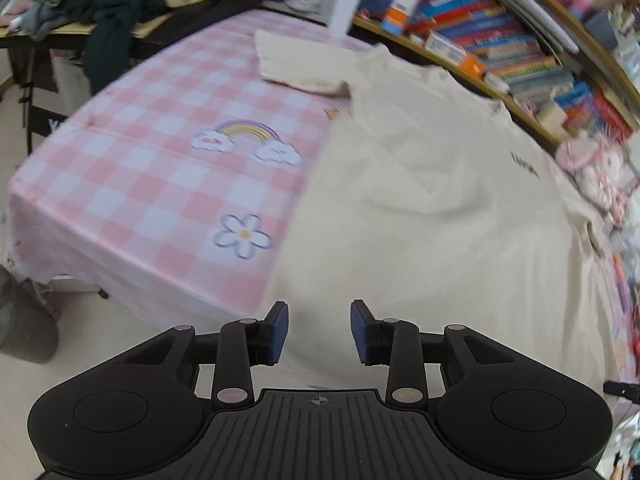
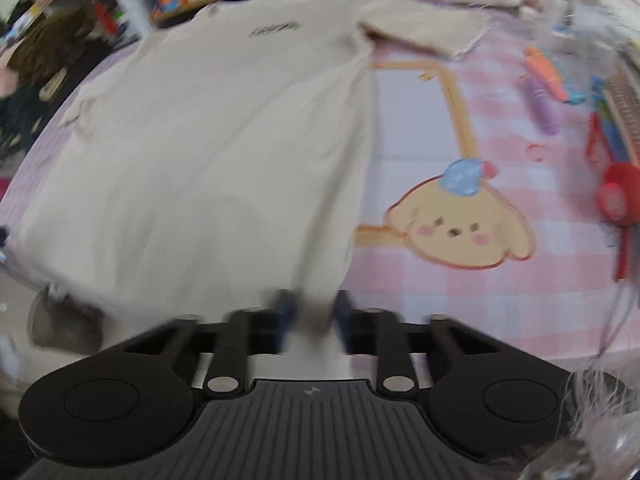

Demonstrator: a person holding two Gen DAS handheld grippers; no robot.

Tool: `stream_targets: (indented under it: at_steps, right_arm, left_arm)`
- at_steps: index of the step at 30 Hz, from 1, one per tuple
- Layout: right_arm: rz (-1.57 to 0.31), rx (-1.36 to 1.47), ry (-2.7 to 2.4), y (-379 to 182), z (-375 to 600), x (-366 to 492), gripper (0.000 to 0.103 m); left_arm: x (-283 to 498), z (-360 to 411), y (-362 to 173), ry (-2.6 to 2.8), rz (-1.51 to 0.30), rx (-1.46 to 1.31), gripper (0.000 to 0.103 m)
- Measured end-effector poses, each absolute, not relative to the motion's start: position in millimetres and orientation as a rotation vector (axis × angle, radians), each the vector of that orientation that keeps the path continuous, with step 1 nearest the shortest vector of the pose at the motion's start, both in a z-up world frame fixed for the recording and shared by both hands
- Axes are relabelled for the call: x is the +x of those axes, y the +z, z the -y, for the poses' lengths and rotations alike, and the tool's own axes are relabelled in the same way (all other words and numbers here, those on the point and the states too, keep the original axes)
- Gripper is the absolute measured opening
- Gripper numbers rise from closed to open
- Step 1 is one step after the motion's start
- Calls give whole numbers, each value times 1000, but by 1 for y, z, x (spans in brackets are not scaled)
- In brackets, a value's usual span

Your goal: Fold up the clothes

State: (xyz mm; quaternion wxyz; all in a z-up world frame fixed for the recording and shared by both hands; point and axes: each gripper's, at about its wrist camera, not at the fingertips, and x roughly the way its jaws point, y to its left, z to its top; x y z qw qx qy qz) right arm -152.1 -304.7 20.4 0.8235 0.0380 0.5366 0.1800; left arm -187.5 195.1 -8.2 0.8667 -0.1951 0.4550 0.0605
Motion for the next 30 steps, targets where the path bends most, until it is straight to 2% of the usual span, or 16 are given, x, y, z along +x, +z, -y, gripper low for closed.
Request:
stream_targets:
  at_steps: [3, 6, 8, 10, 13, 16, 18, 19, 20, 21, 24, 30]
  right_arm:
    - [-1140, 431, 430, 46, 321, -155, 6]
    - [-1081, 419, 363, 67, 327, -162, 9]
    - [-1062, 332, 307, 72, 328, -166, 23]
    - [-1077, 161, 251, 65, 326, -168, 28]
    - [-1072, 151, 304, 49, 330, -170, 45]
    - [-1083, 119, 323, 32, 321, -169, 43]
    - [-1092, 93, 327, 24, 313, -169, 38]
    - [-1093, 87, 331, 23, 310, -171, 32]
    - [-1094, 80, 336, 21, 308, -172, 10]
    - [-1110, 96, 350, 23, 307, -174, 3]
    - [-1091, 310, 333, 36, 329, -176, 3]
    - [-1118, 258, 196, 32, 342, -175, 8]
  left_arm:
    - [-183, -193, -12, 118, -972, -402, 34]
    - [-182, -197, -11, 131, -975, -418, 34]
    - [-183, -201, -9, 139, -977, -426, 34]
    - [-183, -205, -8, 149, -978, -424, 34]
    - [-183, -209, -8, 160, -981, -436, 34]
    - [-181, -207, -9, 153, -986, -437, 34]
    - [-178, -202, -9, 140, -992, -418, 34]
    - [-176, -199, -9, 134, -995, -403, 34]
    - [-174, -197, -8, 129, -998, -387, 34]
    - [-172, -195, -7, 123, -999, -372, 34]
    - [-168, -190, -3, 105, -993, -339, 34]
    - [-155, -191, 5, 106, -960, -319, 34]
